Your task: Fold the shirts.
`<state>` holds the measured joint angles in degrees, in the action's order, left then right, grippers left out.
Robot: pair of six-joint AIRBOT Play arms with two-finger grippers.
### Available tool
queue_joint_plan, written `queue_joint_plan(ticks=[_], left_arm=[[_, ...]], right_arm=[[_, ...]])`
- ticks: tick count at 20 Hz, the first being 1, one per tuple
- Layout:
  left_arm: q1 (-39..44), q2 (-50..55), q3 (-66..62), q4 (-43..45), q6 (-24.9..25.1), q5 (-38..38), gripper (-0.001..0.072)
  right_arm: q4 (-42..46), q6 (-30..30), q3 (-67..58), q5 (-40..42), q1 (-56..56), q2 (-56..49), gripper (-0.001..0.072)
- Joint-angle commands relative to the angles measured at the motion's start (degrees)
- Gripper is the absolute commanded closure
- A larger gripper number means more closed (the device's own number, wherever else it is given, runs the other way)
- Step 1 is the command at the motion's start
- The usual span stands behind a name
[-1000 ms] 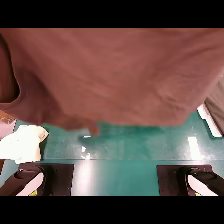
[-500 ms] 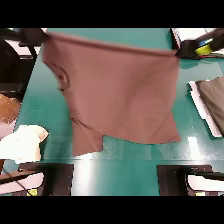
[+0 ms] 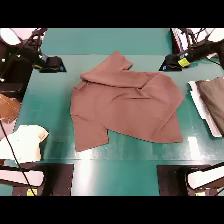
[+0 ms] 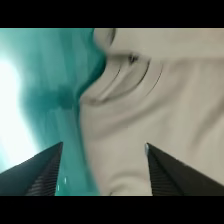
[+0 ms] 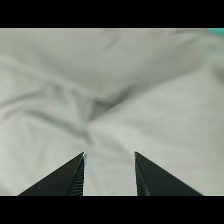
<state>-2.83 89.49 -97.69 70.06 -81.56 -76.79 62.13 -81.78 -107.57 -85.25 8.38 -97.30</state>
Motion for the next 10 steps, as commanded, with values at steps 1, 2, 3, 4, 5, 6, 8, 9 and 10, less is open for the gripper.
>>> queue_joint_plan(ticks=[1, 2, 3, 4, 5, 6, 8, 9, 10], left_arm=[[-3.9, -4.4, 7.4, -0.4, 0.1, -3.2, 0.0103], [-4.6, -6.3, 12.3, -0.7, 0.6, -3.0, 0.0103], [-4.8, -7.9, 17.6, -1.3, 1.2, -2.2, 0.0103], [-4.8, -9.2, 22.6, -1.9, 1.7, -1.1, 0.0103], [-4.8, -10.1, 27.8, -3.9, 2.6, 0.4, 0.0103], [-4.8, -10.4, 32.0, -6.2, 3.2, 1.9, 0.0103], [-4.5, -10.4, 38.9, -9.4, 3.9, 5.6, 0.0103], [-3.9, -10.4, 41.5, -9.9, 4.0, 7.6, 0.0104], [-2.9, -10.4, 43.4, -10.0, 4.0, 9.3, 0.0104]], right_arm=[[-7.7, 3.5, 9.3, -3.1, -4.1, 5.6, 0.0351], [-9.7, 4.1, 13.9, -2.8, -5.2, 8.4, 0.0351], [-11.3, 4.5, 18.2, -2.1, -6.1, 11.0, 0.0351], [-12.9, 5.2, 22.6, -1.1, -7.1, 13.6, 0.0351], [-13.6, 5.4, 26.1, 0.2, -7.6, 15.7, 0.0351], [-13.7, 5.4, 29.4, 1.5, -7.8, 17.8, 0.0351], [-14.1, 5.6, 33.8, 3.6, -8.0, 20.8, 0.0351], [-14.6, 6.0, 35.7, 4.7, -8.0, 22.0, 0.0352], [-14.5, 6.0, 37.0, 5.6, -8.0, 22.8, 0.0351]])
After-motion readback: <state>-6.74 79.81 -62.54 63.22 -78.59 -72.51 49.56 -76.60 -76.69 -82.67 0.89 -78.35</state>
